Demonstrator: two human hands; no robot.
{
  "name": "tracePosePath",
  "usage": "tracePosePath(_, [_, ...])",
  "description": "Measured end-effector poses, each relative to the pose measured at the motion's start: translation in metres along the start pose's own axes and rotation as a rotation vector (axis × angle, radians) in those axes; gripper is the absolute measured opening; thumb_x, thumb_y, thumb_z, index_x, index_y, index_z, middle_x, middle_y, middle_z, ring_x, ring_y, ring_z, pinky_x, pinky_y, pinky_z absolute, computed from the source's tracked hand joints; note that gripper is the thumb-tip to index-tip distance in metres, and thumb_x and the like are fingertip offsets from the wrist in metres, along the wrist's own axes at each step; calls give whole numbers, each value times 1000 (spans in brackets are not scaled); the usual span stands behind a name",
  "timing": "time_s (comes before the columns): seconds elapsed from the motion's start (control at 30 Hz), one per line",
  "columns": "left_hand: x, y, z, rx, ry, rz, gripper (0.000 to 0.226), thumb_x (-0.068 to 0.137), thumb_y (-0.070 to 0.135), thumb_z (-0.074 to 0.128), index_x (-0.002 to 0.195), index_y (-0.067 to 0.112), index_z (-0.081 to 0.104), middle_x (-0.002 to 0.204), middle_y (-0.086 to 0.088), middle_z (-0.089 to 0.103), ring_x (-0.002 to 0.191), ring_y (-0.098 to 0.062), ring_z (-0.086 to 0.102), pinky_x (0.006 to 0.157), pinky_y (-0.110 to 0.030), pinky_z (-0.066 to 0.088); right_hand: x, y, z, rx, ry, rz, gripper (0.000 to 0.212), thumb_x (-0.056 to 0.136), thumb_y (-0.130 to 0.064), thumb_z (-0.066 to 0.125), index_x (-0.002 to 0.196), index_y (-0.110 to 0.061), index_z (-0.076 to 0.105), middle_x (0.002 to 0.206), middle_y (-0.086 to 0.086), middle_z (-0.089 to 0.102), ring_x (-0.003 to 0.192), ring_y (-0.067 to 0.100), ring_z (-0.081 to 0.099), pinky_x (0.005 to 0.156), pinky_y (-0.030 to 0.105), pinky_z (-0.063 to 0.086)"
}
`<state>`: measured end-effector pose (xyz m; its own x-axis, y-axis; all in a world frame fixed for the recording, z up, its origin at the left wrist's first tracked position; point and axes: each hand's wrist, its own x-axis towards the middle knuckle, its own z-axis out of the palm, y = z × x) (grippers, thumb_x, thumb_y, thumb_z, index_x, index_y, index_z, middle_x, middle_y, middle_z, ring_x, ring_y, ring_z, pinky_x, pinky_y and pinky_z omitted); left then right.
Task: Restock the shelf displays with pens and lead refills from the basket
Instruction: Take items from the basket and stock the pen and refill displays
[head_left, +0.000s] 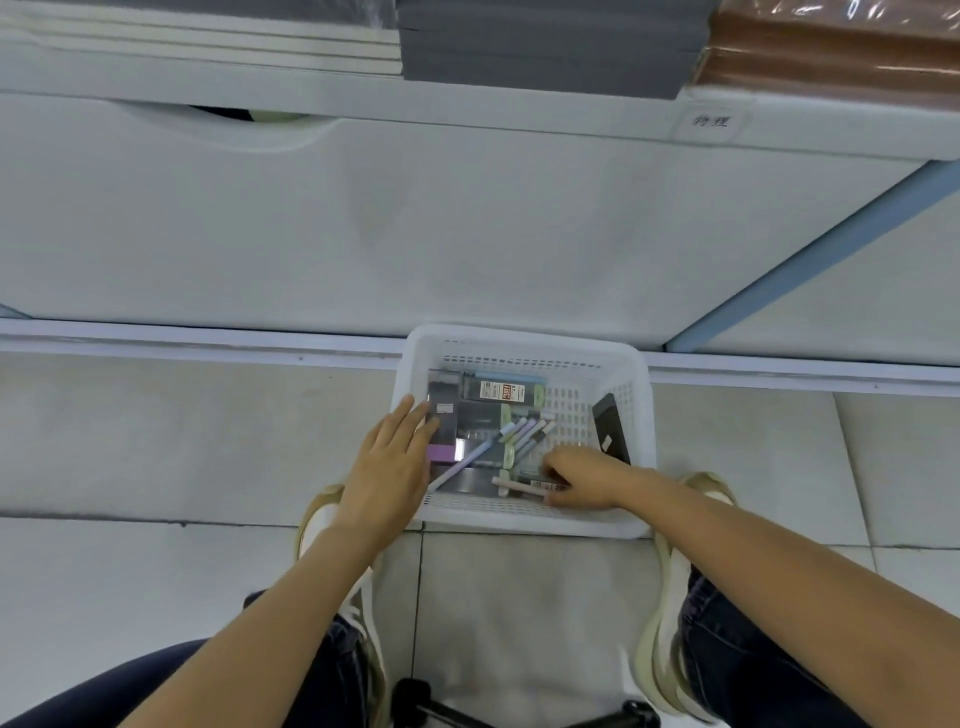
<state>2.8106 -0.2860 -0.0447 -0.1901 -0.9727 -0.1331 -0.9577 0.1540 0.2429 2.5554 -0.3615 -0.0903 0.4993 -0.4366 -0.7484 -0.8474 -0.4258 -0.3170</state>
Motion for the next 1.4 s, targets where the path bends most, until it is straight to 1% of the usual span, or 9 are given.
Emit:
tracePosePath(0.17, [0, 2, 1, -18, -3, 5, 35, 88, 5, 63, 123, 0, 61, 141, -18, 49, 137, -37, 38, 110, -48, 36, -6, -1, 3, 148, -33, -25, 29, 97, -39, 51, 107, -11, 54, 103, 9, 59, 83, 20, 53, 74, 32, 45])
tracePosePath(0.3, [5, 11, -2, -166, 77, -67, 30, 90, 3, 60, 120, -1, 62, 130, -19, 57, 126, -39, 48, 103, -47, 42, -19, -7, -22, 539, 126, -69, 7, 99, -41, 47, 92, -38, 47, 83, -9, 57, 67, 1, 55, 59, 13, 41])
tracePosePath(0.37, [12, 27, -9, -420, 118, -153, 27, 95, 10, 56, 121, 3, 61, 118, -12, 59, 111, -25, 53, 91, -31, 46, -24, -16, -36, 769, 190, -71, 3, 98, -42, 49, 96, -40, 47, 85, -10, 61, 69, -4, 61, 64, 14, 49])
tracePosePath(0.47, [26, 56, -25, -1122, -167, -404, 35, 96, 37, 52, 118, 11, 57, 107, -2, 62, 86, 4, 61, 70, -8, 46, -26, -38, -48, 884, 212, -137, 18, 97, -44, 48, 108, -32, 53, 92, -6, 65, 80, 6, 66, 74, 27, 56])
tracePosePath(0.6, [36, 80, -26, -1631, -129, -727, 34, 100, 30, 48, 124, 7, 52, 106, -12, 68, 87, -19, 71, 64, -29, 57, -27, -65, -53, 900, 199, -241, 26, 99, -32, 49, 121, -19, 50, 100, -4, 66, 88, 8, 68, 77, 28, 57])
tracePosePath(0.73, [40, 80, -27, -1683, 11, -865, 32, 103, 23, 38, 122, 5, 57, 93, -13, 70, 71, -19, 71, 52, -28, 54, -30, -72, -59, 960, 228, -293, 28, 98, -30, 52, 117, -10, 55, 96, 8, 66, 83, 13, 64, 76, 33, 54])
tracePosePath(0.87, [46, 77, -34, -1758, 81, -873, 37, 105, 22, 33, 122, -1, 58, 108, -22, 68, 92, -29, 68, 75, -40, 58, -31, -69, -57, 1211, 345, -247, 32, 96, -19, 57, 124, -5, 60, 113, 18, 68, 106, 29, 66, 97, 39, 51])
tracePosePath(1.03, [50, 78, -46, -1792, 115, -847, 41, 106, 26, 31, 120, -2, 56, 107, -22, 65, 93, -30, 65, 92, -49, 53, -34, -64, -60, 1328, 504, -184, 27, 93, -14, 61, 117, -2, 65, 109, 15, 70, 97, 20, 67, 90, 30, 54])
tracePosePath(1.4, [57, 69, -113, -1572, 350, -655, 24, 104, 27, 39, 87, 13, 49, 60, -7, 57, 40, -15, 53, 44, -27, 50, -87, -55, -135, 1205, 611, -265, 10, 92, -15, 64, 101, -11, 67, 77, 0, 66, 64, 7, 58, 50, 19, 44])
